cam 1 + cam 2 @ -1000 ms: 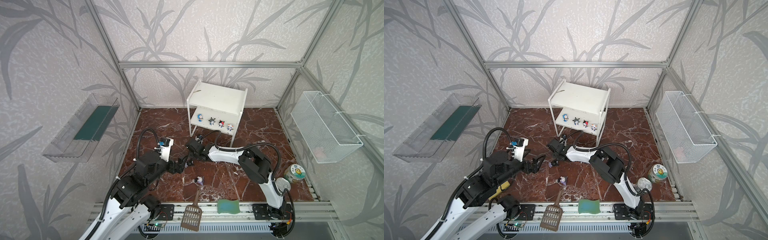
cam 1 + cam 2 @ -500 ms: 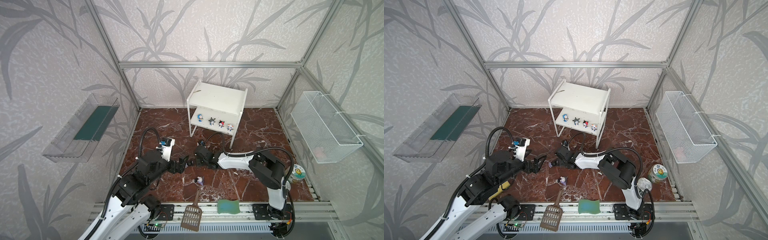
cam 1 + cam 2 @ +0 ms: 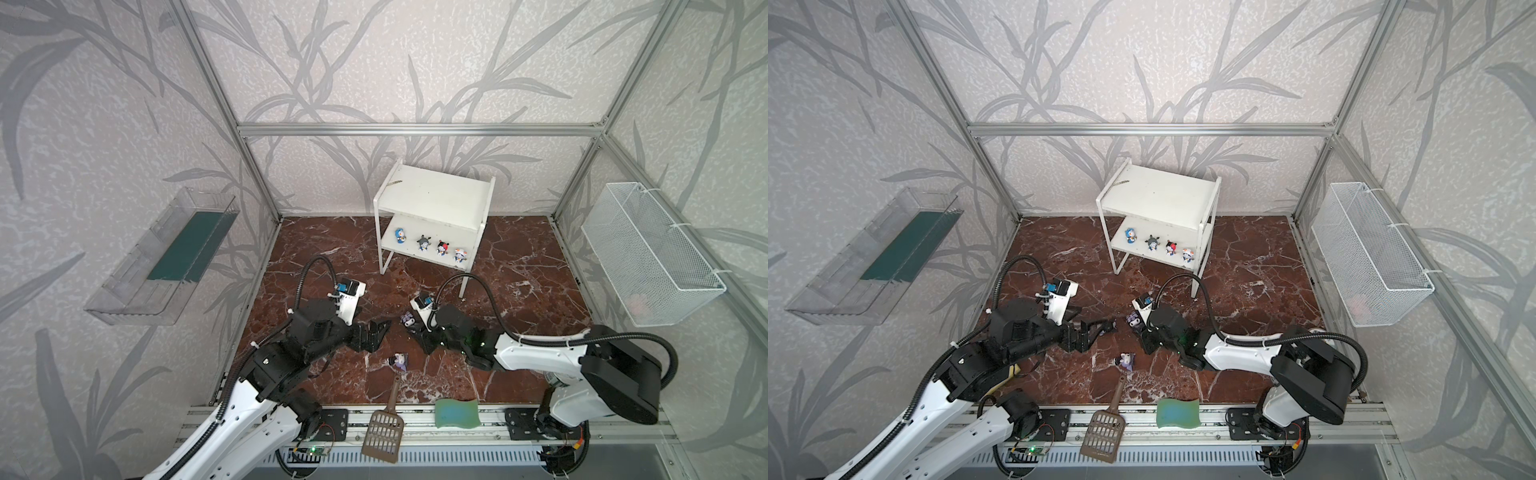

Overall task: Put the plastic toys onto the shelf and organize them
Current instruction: 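Carry the Kuromi figure toward the left gripper while the left gripper approaches it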

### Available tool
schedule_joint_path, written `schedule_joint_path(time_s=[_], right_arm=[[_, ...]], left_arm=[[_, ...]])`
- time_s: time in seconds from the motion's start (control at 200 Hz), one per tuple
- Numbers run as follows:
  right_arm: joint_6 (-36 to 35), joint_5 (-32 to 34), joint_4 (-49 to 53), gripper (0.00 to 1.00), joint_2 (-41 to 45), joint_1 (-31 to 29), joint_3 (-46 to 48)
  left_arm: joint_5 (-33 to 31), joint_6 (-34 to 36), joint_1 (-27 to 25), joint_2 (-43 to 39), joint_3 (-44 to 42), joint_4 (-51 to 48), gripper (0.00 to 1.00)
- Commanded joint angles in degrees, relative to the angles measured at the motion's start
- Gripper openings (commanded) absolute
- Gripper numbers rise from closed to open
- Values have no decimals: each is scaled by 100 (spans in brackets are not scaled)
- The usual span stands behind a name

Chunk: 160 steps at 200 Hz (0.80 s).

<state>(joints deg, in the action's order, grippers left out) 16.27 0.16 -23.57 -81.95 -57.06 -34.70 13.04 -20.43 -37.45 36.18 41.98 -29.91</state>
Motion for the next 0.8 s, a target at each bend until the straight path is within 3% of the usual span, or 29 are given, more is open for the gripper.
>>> schedule_joint_path(time_s=[0.0,0.24,0.46,0.795], right_arm=[[-554,-355,-772,11,617,13,209],[-909,-459,-913,11,1657,-66,540],[-1156,-389,-799,10,1996,-121,561],[-1184,-98,-894,10,2078,-467,556]], left_arm=[[473,-196,-86,84,-81,470,98],[989,-286,-166,482,56,853,90],[1598,-420,-185,915,244,1324,88],[1587,-426,-302,1352,410,1584,71]])
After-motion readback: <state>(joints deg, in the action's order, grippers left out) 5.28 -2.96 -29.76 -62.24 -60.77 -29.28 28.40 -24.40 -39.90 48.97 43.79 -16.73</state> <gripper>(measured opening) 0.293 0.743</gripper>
